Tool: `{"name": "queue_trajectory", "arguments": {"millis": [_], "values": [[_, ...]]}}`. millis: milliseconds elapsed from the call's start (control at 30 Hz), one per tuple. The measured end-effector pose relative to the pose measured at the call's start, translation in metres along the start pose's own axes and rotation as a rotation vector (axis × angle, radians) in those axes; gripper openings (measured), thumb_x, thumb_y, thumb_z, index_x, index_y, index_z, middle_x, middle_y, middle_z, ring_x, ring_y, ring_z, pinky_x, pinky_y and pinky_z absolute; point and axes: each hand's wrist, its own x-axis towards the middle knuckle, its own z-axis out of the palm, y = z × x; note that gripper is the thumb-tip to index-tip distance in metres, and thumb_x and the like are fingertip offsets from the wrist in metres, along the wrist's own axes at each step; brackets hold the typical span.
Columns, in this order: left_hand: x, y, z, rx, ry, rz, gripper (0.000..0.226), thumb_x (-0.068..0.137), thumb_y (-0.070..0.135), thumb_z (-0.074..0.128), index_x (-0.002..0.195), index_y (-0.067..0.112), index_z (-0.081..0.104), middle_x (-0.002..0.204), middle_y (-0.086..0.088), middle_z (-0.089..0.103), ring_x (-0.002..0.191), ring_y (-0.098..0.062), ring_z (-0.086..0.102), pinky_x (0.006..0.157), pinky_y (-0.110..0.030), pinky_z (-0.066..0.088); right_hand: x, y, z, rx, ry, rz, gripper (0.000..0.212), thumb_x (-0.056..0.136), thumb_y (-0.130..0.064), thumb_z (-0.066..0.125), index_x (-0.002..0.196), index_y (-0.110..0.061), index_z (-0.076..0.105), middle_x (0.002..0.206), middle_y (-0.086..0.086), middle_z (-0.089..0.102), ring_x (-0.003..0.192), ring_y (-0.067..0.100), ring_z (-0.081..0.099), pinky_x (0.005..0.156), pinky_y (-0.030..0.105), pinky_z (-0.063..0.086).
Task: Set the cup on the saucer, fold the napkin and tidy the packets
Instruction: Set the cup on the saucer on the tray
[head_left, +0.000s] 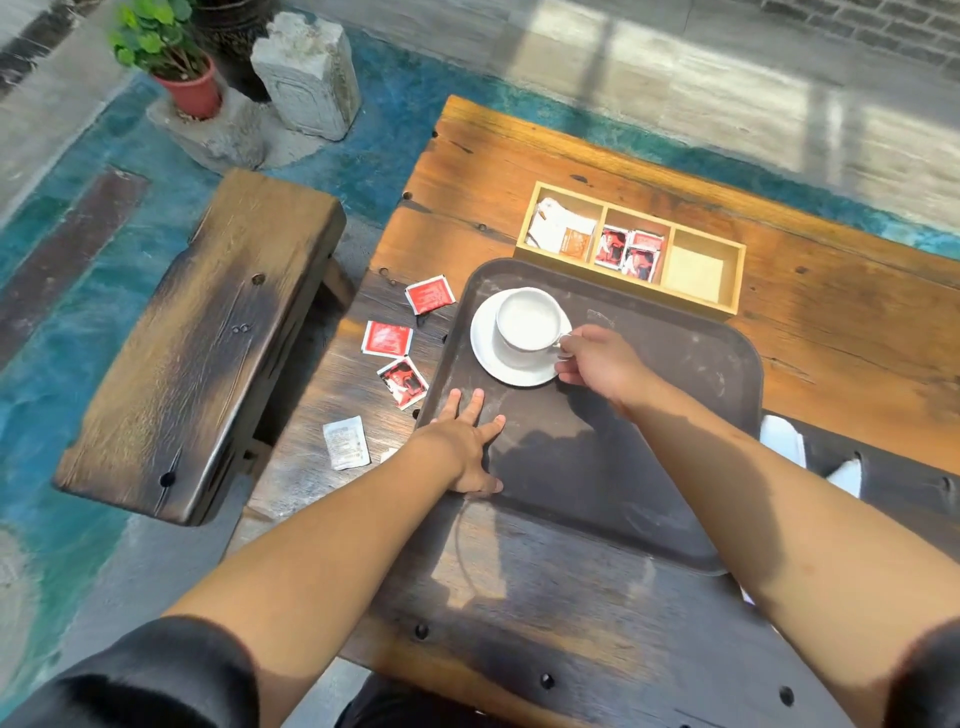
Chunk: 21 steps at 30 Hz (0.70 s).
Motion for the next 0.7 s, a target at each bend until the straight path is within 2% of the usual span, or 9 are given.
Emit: {"name": "queue_trajectory", "arguments": {"millis": [100, 300, 400, 467, 533, 567, 633, 700], "values": [[-0.001, 0.0, -0.002, 0.013, -0.004, 0.006, 0.101, 0.084, 0.066, 0.056, 0.155, 0.036, -0.009, 0.16, -0.001, -0.029, 0.146, -0.034, -0.027, 0.118, -0.055, 0.01, 0.002, 0.0, 0.0, 0.024, -0.012, -0.015, 0.014, 0.098, -0.02, 0.049, 0.091, -0.011, 0.057, 0.09, 0.013, 0.06, 0.081, 0.021, 0.062, 0.091, 0.042, 0.057], [0.0, -0.002, 0.0, 0.013, 0.001, 0.013, 0.098, 0.086, 0.063, 0.055, 0.155, 0.037, -0.009, 0.16, -0.001, -0.03, 0.146, -0.033, -0.027, 0.119, -0.056, 0.012, 0.005, 0.001, -0.001, -0.007, -0.006, -0.024, 0.016, 0.099, -0.022, 0.045, 0.093, -0.011, 0.055, 0.091, 0.013, 0.058, 0.082, 0.022, 0.06, 0.089, 0.044, 0.057], [0.001, -0.004, -0.003, -0.043, 0.016, 0.023, 0.093, 0.087, 0.062, 0.055, 0.156, 0.035, -0.001, 0.162, 0.001, -0.025, 0.148, -0.03, -0.022, 0.12, -0.055, 0.011, 0.005, 0.001, -0.002, -0.042, -0.008, -0.042, 0.016, 0.098, -0.023, 0.046, 0.092, -0.012, 0.055, 0.09, 0.012, 0.059, 0.08, 0.02, 0.059, 0.085, 0.041, 0.058], [0.0, -0.008, -0.011, -0.095, 0.064, 0.039, 0.088, 0.087, 0.06, 0.057, 0.157, 0.033, 0.012, 0.166, -0.002, -0.009, 0.151, -0.029, -0.007, 0.12, -0.052, 0.014, 0.005, 0.001, -0.002, -0.055, -0.012, -0.058, 0.015, 0.097, -0.023, 0.047, 0.09, -0.013, 0.055, 0.088, 0.011, 0.058, 0.076, 0.02, 0.057, 0.079, 0.038, 0.058], [-0.001, -0.012, -0.023, -0.166, 0.161, 0.048, 0.079, 0.086, 0.058, 0.06, 0.152, 0.028, 0.031, 0.161, -0.01, 0.022, 0.148, -0.03, 0.022, 0.117, -0.044, 0.026, 0.007, 0.002, -0.003, -0.095, -0.013, -0.069, 0.017, 0.096, -0.026, 0.047, 0.09, -0.013, 0.056, 0.085, 0.01, 0.058, 0.075, 0.021, 0.057, 0.08, 0.041, 0.058], [-0.001, -0.015, -0.031, -0.211, 0.215, 0.04, 0.073, 0.085, 0.058, 0.061, 0.147, 0.026, 0.042, 0.153, -0.013, 0.037, 0.14, -0.031, 0.037, 0.113, -0.041, 0.034, 0.007, 0.002, -0.004, -0.118, -0.014, -0.07, 0.019, 0.096, -0.028, 0.047, 0.089, -0.013, 0.056, 0.084, 0.009, 0.06, 0.074, 0.021, 0.058, 0.083, 0.045, 0.058], [-0.001, -0.02, -0.049, -0.291, 0.329, -0.001, 0.056, 0.084, 0.056, 0.064, 0.126, 0.019, 0.062, 0.132, -0.014, 0.055, 0.121, -0.032, 0.055, 0.098, -0.035, 0.044, 0.009, 0.003, -0.006, -0.153, -0.019, -0.067, 0.022, 0.093, -0.033, 0.047, 0.085, -0.015, 0.056, 0.08, 0.007, 0.063, 0.073, 0.022, 0.061, 0.088, 0.051, 0.056], [0.003, -0.026, -0.068, -0.336, 0.446, -0.047, 0.044, 0.083, 0.052, 0.067, 0.104, 0.014, 0.069, 0.115, -0.014, 0.065, 0.105, -0.033, 0.063, 0.083, -0.033, 0.047, 0.01, 0.003, -0.008, -0.18, -0.023, -0.074, 0.021, 0.092, -0.035, 0.047, 0.082, -0.019, 0.056, 0.081, 0.005, 0.065, 0.076, 0.023, 0.064, 0.089, 0.054, 0.057]]}}
